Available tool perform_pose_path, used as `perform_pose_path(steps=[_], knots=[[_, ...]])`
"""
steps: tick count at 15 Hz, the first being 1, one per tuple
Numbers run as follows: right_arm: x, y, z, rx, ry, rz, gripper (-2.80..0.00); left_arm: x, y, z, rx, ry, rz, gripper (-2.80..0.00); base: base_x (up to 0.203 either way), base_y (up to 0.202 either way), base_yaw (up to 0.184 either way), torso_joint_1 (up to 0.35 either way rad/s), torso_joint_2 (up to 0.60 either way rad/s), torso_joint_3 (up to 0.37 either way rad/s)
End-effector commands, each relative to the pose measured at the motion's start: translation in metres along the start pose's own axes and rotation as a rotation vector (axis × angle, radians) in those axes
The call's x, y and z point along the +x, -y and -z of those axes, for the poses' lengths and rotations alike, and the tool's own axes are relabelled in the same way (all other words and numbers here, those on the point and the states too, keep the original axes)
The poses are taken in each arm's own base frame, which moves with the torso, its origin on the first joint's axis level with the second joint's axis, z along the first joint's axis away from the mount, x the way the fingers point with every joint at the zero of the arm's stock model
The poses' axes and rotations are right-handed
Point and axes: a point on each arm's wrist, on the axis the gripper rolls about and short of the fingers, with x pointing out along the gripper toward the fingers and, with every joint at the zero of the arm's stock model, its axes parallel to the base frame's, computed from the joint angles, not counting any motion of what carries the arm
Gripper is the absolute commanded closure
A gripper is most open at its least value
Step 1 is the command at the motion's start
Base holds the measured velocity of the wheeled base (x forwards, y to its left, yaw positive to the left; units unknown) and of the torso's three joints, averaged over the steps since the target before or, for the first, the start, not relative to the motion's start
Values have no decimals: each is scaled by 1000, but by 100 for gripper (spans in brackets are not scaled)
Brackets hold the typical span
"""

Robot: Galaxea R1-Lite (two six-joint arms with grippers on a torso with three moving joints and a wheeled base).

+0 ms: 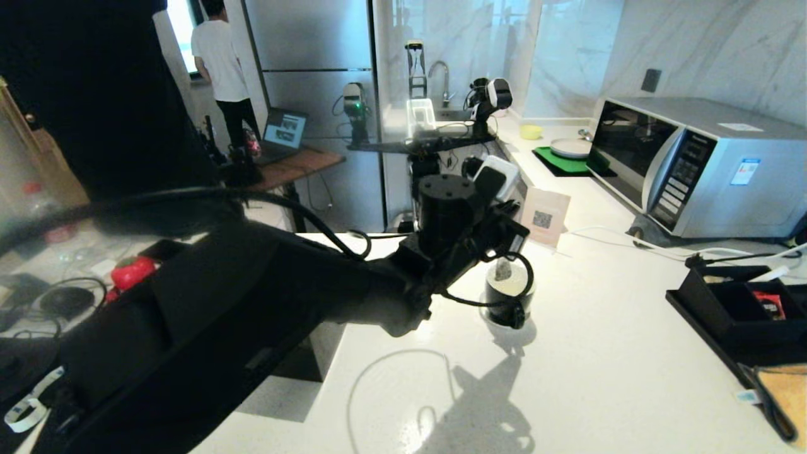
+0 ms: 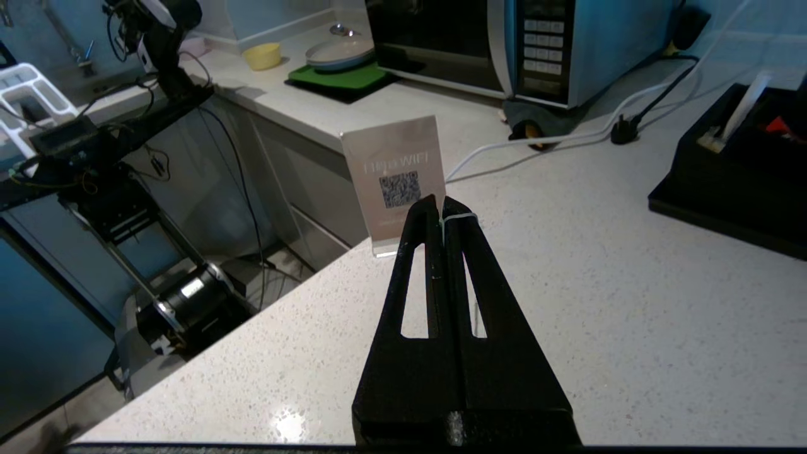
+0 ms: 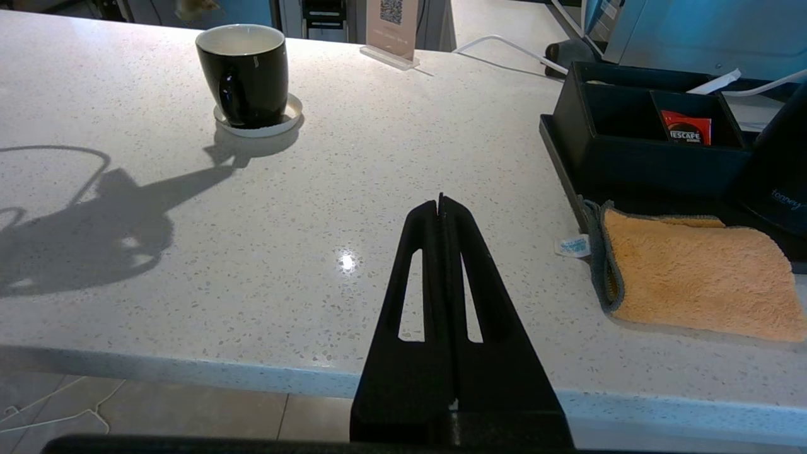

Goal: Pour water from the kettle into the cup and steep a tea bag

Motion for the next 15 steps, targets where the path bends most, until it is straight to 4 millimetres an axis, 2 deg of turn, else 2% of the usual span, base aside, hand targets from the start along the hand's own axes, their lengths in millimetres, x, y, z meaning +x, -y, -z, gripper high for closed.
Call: perform_pose_path(steps=[1, 6, 15], knots=[[0, 0, 0, -1, -2, -1, 0, -4, -2, -14, 0, 32, -5, 0, 0, 0, 0, 0, 0, 0], [0, 0, 0, -1, -1, -1, 0, -6, 2, 0, 1, -5, 5, 0, 0, 0, 0, 0, 0, 0], [0, 0, 0, -1, 0, -1, 0, -5, 13, 55, 7, -125, 28, 0, 0, 0, 0, 0, 0, 0]])
